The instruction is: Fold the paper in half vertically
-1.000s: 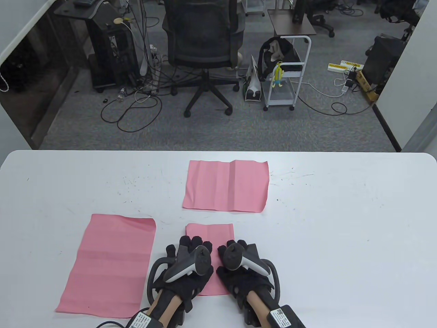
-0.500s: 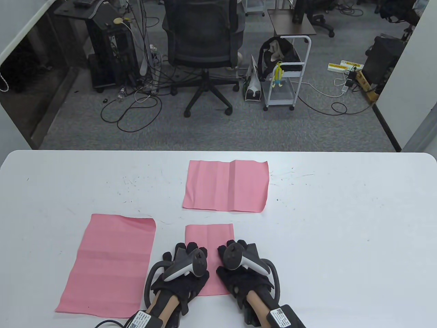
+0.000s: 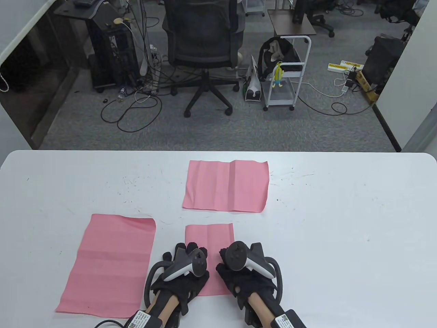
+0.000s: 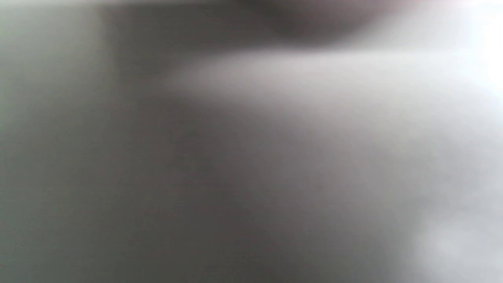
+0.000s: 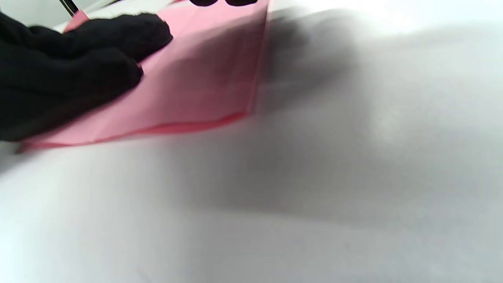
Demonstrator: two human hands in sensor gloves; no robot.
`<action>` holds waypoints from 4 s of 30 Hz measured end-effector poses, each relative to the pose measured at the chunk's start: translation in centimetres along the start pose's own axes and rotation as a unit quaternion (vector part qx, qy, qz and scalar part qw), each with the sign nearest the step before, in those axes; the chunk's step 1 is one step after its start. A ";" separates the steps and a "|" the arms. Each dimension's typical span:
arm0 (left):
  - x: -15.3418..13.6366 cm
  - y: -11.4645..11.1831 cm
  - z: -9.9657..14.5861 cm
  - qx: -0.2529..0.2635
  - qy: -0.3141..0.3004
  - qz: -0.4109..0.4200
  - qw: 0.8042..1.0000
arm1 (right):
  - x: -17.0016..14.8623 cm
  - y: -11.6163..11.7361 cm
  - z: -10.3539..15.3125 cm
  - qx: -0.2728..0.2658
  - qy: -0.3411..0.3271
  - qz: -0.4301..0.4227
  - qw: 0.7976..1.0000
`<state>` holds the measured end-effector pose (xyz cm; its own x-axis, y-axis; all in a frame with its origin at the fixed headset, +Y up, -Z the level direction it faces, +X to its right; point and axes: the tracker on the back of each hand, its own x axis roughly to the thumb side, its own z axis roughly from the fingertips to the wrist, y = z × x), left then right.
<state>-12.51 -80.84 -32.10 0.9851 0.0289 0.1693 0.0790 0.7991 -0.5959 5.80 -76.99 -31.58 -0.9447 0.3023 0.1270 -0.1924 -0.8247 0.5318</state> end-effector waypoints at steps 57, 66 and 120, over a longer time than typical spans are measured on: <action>0.0 0.0 -0.1 -0.003 -0.001 0.000 1.000 | -0.1 -3.0 -1.2 0.013 -0.009 0.002 1.000; 0.0 0.0 0.0 -0.002 -0.001 0.000 1.000 | 0.1 -0.8 -1.6 0.037 0.003 0.040 0.998; 0.0 0.1 0.0 -0.005 -0.004 0.004 1.000 | -3.3 0.0 -3.9 0.031 0.114 -0.082 0.990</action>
<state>-12.51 -80.80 -32.13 0.9845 0.0393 0.1711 0.0735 0.7927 -0.6051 7.92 -79.84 -35.31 -0.9386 0.3088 -0.1538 -0.3388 -0.7406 0.5803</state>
